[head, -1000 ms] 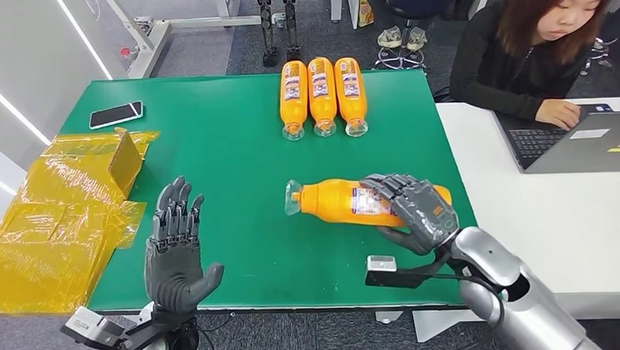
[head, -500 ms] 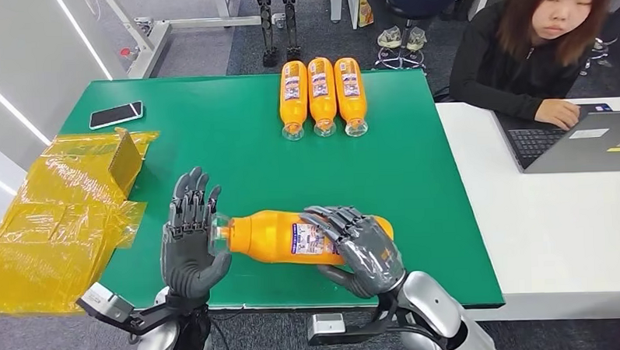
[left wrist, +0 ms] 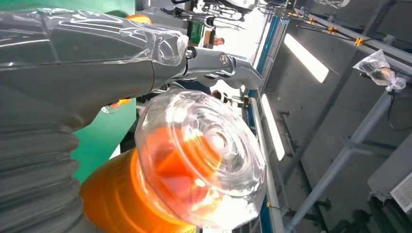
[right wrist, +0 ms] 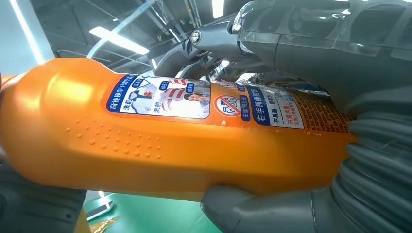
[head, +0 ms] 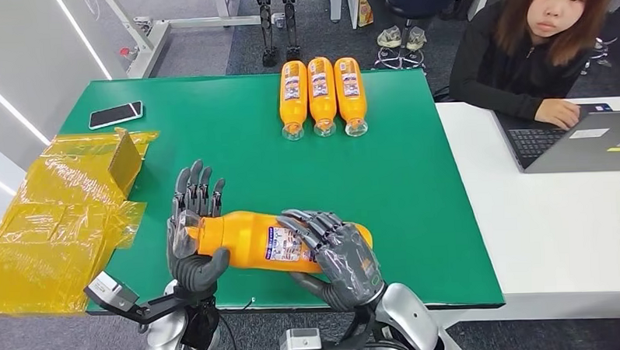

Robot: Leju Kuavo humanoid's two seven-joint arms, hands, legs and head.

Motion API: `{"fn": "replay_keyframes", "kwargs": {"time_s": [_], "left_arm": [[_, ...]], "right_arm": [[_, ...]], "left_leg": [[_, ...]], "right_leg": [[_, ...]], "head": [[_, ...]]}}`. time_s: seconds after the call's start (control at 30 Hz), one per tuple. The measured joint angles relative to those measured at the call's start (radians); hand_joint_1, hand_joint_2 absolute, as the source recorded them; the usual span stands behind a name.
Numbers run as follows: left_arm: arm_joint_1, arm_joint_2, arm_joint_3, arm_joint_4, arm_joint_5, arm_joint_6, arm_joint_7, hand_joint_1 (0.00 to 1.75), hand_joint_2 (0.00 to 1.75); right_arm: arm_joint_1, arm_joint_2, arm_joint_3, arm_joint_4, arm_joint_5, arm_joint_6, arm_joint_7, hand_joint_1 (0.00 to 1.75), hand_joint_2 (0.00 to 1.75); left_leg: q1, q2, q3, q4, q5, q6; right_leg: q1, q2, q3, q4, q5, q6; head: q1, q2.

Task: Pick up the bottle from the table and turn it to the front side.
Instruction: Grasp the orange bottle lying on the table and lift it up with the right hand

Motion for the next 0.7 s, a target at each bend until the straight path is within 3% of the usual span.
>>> {"fn": "replay_keyframes", "kwargs": {"time_s": [0.7], "left_arm": [[0.058,0.018,0.000,-0.085,0.085,-0.106,0.064,0.00,1.75]], "right_arm": [[0.090,0.005,0.000,0.085,-0.123,-0.028,-0.068,1.75,1.75]], "left_leg": [[0.000,0.000,0.000,0.000,0.000,0.000]], "right_leg": [[0.000,0.000,0.000,0.000,-0.001,0.000]], "head": [[0.000,0.000]]}}
